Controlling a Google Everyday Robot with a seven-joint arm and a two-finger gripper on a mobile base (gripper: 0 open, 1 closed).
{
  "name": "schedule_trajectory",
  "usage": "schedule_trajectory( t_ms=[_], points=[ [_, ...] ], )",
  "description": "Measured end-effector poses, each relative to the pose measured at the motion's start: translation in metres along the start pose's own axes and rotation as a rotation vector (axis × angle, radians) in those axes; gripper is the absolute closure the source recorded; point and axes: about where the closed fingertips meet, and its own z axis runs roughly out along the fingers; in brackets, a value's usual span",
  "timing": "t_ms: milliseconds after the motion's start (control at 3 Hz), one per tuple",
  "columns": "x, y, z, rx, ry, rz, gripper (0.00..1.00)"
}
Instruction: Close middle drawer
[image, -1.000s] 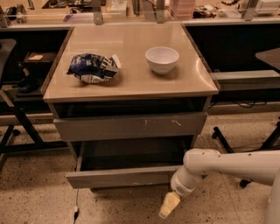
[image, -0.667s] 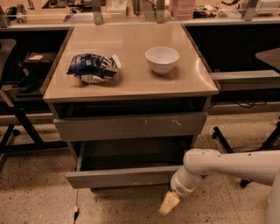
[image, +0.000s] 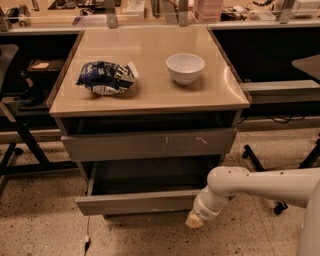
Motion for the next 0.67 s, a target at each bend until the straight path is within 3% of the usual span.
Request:
schedule_trajectory(
  t_ms=[333, 667],
  points=[
    [-0.024, -0.021, -0.008, 0.05, -0.005, -0.036, 0.88],
    [-0.046, -0.039, -0.012, 0.092, 0.004, -0.067, 1.0]
  ],
)
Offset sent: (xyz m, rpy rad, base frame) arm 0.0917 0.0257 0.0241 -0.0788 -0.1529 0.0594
